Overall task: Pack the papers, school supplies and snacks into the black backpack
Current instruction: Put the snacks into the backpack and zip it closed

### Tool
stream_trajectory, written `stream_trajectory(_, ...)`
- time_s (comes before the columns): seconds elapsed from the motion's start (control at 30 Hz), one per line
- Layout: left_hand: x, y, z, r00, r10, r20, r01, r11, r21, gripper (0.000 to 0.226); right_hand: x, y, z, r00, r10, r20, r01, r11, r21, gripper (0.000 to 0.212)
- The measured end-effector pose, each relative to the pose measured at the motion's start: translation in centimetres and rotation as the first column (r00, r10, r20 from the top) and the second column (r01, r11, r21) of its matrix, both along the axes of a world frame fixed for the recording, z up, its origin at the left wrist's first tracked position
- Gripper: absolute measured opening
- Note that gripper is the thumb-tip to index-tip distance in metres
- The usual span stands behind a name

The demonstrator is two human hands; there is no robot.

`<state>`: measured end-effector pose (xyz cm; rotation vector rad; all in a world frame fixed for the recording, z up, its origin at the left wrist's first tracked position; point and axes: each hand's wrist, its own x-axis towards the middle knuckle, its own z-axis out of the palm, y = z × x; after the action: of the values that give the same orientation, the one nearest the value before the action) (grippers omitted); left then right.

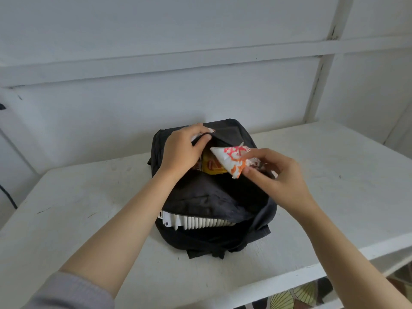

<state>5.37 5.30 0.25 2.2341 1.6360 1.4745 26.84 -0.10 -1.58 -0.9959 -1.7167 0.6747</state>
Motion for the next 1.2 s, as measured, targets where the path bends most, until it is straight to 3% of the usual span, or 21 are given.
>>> stream_trajectory(0.13,0.1,0.2,0.7,1.0,0.01,0.025,-0.008,0.999,-0.047,0.021,-1.3,0.2,-0.1,0.921,-0.114,0.373,0.049,0.982,0.18,0.023)
stream_trajectory(0.2,0.0,0.2,0.8,1.0,-0.006,0.015,0.007,0.998,-0.058,0.021,-2.3,0.5,-0.3,0.858,-0.197,0.475,0.079,0.963,0.258,0.025)
stream_trajectory(0.3,-0.1,0.2,0.9,1.0,-0.008,0.005,0.008,0.998,-0.055,0.022,-3.7,0.9,-0.3,0.815,-0.279,0.508,0.116,0.938,0.328,0.024)
stream_trajectory(0.43,0.1,0.2,1.1,1.0,0.02,0.02,-0.018,0.998,-0.066,0.023,-5.0,1.0,-0.2,0.796,-0.25,0.551,0.022,0.922,0.386,0.021)
stream_trajectory(0.57,0.1,0.1,1.3,1.0,0.0,0.03,0.003,0.997,-0.072,0.022,-6.4,1.9,-0.9,0.639,-0.383,0.667,0.131,0.909,0.395,0.013)
stream_trajectory(0.67,0.0,0.0,1.2,1.0,-0.007,0.025,0.008,0.998,-0.068,0.021,-7.1,2.2,-1.5,0.494,-0.518,0.699,0.291,0.856,0.428,0.023)
stream_trajectory(0.7,0.0,0.0,1.1,1.0,-0.008,0.023,0.009,0.998,-0.068,0.021,-7.2,2.1,-1.7,0.497,-0.534,0.684,0.3,0.845,0.442,0.021)
stream_trajectory(0.77,-0.1,-0.1,1.1,1.0,-0.011,0.017,0.012,0.998,-0.068,0.022,-7.3,1.5,-1.7,0.593,-0.513,0.621,0.262,0.852,0.454,0.014)
stream_trajectory(0.83,-0.2,-0.2,1.1,1.0,-0.016,0.013,0.017,0.997,-0.075,0.022,-7.3,0.5,-1.8,0.733,-0.432,0.526,0.218,0.881,0.42,0.023)
stream_trajectory(0.9,-0.3,-0.3,1.3,1.0,-0.022,0.016,0.023,0.996,-0.083,0.021,-7.2,-0.5,-1.6,0.793,-0.285,0.538,0.135,0.944,0.302,0.042)
stream_trajectory(1.03,-0.3,-0.5,1.3,1.0,-0.014,-0.008,0.013,0.996,-0.088,0.02,-6.7,-0.7,-2.1,0.703,0.006,0.711,0.0,1.0,-0.009,0.061)
stream_trajectory(1.13,-0.4,-0.6,1.2,1.0,-0.012,-0.015,0.011,0.996,-0.092,0.02,-7.1,0.6,-2.0,0.682,0.165,0.712,-0.009,0.976,-0.217,0.061)
stream_trajectory(1.2,-0.5,-0.6,1.2,1.0,-0.017,-0.018,0.015,0.995,-0.097,0.021,-7.3,1.5,-1.9,0.705,0.178,0.687,0.001,0.968,-0.251,0.06)
